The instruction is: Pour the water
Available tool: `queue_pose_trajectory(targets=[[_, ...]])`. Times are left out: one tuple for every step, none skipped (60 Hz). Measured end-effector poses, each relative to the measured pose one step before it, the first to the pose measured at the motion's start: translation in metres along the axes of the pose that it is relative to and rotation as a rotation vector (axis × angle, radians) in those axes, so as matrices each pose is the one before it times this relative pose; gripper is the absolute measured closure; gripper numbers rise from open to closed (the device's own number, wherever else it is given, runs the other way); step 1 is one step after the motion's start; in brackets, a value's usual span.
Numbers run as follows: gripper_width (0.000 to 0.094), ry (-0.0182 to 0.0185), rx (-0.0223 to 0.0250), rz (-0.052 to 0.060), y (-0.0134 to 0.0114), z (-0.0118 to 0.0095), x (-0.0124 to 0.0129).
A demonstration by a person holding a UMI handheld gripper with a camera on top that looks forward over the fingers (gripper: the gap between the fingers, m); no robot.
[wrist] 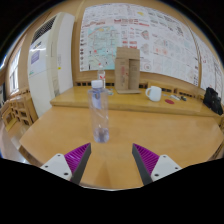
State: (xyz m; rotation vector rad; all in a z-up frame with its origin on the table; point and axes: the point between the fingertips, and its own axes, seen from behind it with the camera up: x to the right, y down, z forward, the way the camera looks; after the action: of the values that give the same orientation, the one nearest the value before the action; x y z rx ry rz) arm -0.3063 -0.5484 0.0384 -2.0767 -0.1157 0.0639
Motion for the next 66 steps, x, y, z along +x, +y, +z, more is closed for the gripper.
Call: queue_pose_trajectory(targets=[[0.0083,-0.00071,0.00876,0.0010,-0.00513,0.00904,-0.00589],[0.0084,0.00052,0.00899,0.0006,-0.00515,0.00905,-0.00493],[0.0087,0.00136,0.00853,-0.0001,-0.00518,0.00876,-0.00455],[0.0086,0.00193,0.00827,-0.0001,-0.00499,0.00901,-0.00397],[0.0086,0.00333,0.00928,0.0004,-0.00489,0.00897,-0.00298],[0.0086,0.00418,0.01042,0.0009,-0.00529,0.00882,-0.00238],[0.0084,0.00471,0.01076,0.0010,-0.00532,0.00833,-0.00234],[0.0087,0.00365,0.01087,0.0009,-0.00545,0.00804,-0.00222],[0.0088,0.00315,0.00927,0.0010,-0.00512,0.00814,-0.00224],[0.0085,0.00282,0.00751,0.0001,-0.00453,0.00749,-0.00233],[0.0091,0.00256,0.00719,-0.0003,-0.00413,0.00755,-0.00240],[0.0091,0.00302,0.00673,-0.0012,-0.00357,0.00728,-0.00213],[0.0097,0.00339,0.00628,-0.0006,-0.00351,0.00711,-0.00211],[0.0103,0.00195,0.00481,-0.0013,-0.00296,0.00653,-0.00207],[0.0111,0.00038,0.00414,-0.0008,-0.00225,0.00640,-0.00217],[0.0114,-0.00109,0.00225,-0.0004,-0.00245,0.00474,-0.00127],[0.0124,-0.00167,0.00354,0.0001,-0.00159,0.00470,-0.00220],[0.0127,-0.00263,0.00334,-0.0009,-0.00151,0.00388,-0.00221],[0.0143,-0.00075,0.00335,-0.0012,-0.00123,0.00366,-0.00145],[0.0171,0.00060,0.00240,-0.0019,-0.00110,0.00329,-0.00074],[0.0199,0.00354,0.00311,-0.0011,-0.00102,0.00333,0.00021],[0.0230,0.00759,0.00339,-0.0002,-0.00100,0.00289,0.00126],[0.0287,0.00805,0.01130,-0.0020,-0.00051,0.00729,0.00352],[0.0343,0.01184,0.00495,0.0000,-0.00111,0.00044,0.00146],[0.0399,0.01092,0.00632,-0.0012,-0.00101,0.00124,0.00277],[0.0427,0.00689,0.00296,0.0022,-0.00044,0.00085,0.00115],[0.0427,-0.00068,0.00346,0.0075,-0.00058,0.00054,-0.00059],[0.0428,-0.00348,0.00341,0.0096,-0.00093,0.00044,-0.00089],[0.0457,0.00042,0.00010,0.0065,-0.00018,0.00030,0.00001],[0.0455,0.00155,-0.00007,0.0043,0.00004,0.00006,0.00037],[0.0470,-0.00135,0.00195,0.0027,0.00025,0.00203,0.00350],[0.0497,0.00114,0.00117,0.0019,-0.00046,0.00046,0.00099],[0.0508,-0.00051,0.00263,0.0006,-0.00064,0.00060,0.00087],[0.0537,-0.00308,0.00223,-0.0006,-0.00051,0.00019,0.00042],[0.0540,-0.00397,0.00304,-0.0022,-0.00100,0.00038,-0.00003],[0.0568,-0.00450,0.00151,-0.0037,-0.00042,0.00004,-0.00047],[0.0578,-0.00300,0.00153,-0.0035,-0.00061,0.00004,0.00012],[0.0589,-0.00268,0.00008,-0.0039,0.00005,-0.00035,0.00025],[0.0610,-0.00131,0.00085,-0.0033,-0.00056,-0.00039,0.00046],[0.0614,-0.00134,0.00268,-0.0007,-0.00107,-0.00047,0.00011],[0.0614,-0.00349,0.00124,-0.0003,-0.00110,-0.00061,-0.00013],[0.0615,-0.00565,0.00218,-0.0003,-0.00139,-0.00014,-0.00056],[0.0614,-0.00782,0.00000,-0.0002,-0.00122,-0.00058,-0.00088],[0.0614,-0.00717,-0.00112,0.0011,-0.00146,-0.00070,-0.00080],[0.0615,-0.00549,0.00058,0.0038,-0.00226,-0.00083,-0.00041],[0.0614,-0.00508,0.00264,0.0046,-0.00302,-0.00079,-0.00048],[0.0614,-0.00641,0.00341,0.0036,-0.00240,-0.00225,-0.00170],[0.0615,-0.00953,0.00312,0.0025,-0.00406,-0.00056,-0.00132],[0.0615,-0.01353,0.00657,0.0002,-0.00389,0.00158,0.00148],[0.0615,-0.01318,0.00458,0.0043,-0.00577,-0.00025,-0.00160],[0.0615,-0.01433,0.00665,0.0071,-0.00638,-0.00029,-0.00189],[0.0614,-0.01580,0.00774,0.0093,-0.00747,0.00011,-0.00174],[0.0615,-0.01709,0.00916,0.0115,-0.00854,0.00016,-0.00206],[0.0615,-0.01778,0.01173,0.0129,-0.00958,0.00023,-0.00208],[0.0613,-0.01394,0.00757,0.0178,-0.01406,-0.00016,-0.00469],[0.0614,-0.01450,0.01252,0.0147,-0.01015,0.00093,-0.00058],[0.0614,-0.01760,0.01247,0.0144,-0.01032,0.00007,0.00210],[0.0614,-0.01560,0.01172,0.0154,-0.01082,0.00201,-0.00019],[0.0614,-0.01668,0.01359,0.0158,-0.01127,0.00267,-0.00020],[0.0614,-0.01678,0.01513,0.0169,-0.01195,0.00287,0.00007],[0.0614,-0.01538,0.01524,0.0191,-0.01257,0.00336,0.00066],[0.0615,-0.01430,0.01441,0.0212,-0.01230,0.00403,0.00080],[0.0615,-0.01536,0.01332,0.0235,-0.01245,0.00445,0.00063],[0.0614,-0.01312,0.01340,0.0257,-0.01385,0.00793,-0.00310],[0.0614,-0.02032,0.01476,0.0227,-0.01245,0.00444,0.00202],[0.0614,-0.02339,0.01565,0.0232,-0.01249,0.00463,0.00376]])
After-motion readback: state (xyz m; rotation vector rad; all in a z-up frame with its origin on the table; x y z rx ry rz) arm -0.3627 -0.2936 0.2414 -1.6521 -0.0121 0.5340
